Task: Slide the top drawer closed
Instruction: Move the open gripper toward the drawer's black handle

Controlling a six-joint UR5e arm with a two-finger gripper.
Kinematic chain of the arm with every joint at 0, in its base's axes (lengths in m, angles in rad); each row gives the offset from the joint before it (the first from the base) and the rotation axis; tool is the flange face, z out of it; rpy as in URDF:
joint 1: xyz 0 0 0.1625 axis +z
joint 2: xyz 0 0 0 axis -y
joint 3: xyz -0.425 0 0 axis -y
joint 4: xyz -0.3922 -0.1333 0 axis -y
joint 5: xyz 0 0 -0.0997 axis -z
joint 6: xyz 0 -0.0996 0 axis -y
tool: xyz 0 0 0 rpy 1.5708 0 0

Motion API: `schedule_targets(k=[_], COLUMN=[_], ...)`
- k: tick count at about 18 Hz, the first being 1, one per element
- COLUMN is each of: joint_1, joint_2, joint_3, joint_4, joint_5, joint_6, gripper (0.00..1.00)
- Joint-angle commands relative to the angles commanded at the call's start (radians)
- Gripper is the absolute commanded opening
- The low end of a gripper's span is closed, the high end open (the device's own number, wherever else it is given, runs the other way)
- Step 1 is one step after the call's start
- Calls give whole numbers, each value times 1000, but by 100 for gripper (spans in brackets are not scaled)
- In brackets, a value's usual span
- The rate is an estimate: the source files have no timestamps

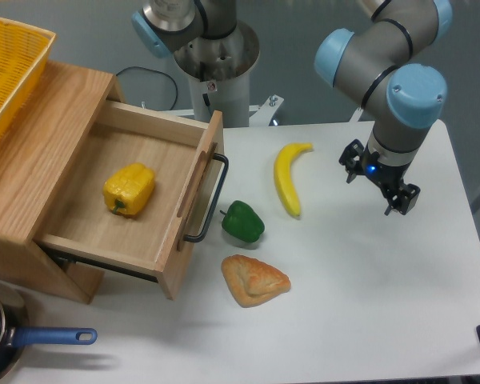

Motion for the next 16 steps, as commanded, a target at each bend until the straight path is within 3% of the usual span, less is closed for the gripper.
schedule_targets(k=[6,11,16], joint_1=[-14,-11,-21], joint_2=[0,41,60], joint_3=[-24,-67,-86], joint_4=[11,12,11], joint_5=[8,18,6], joint_6=[-55,-127,-334], gripper=[100,100,100])
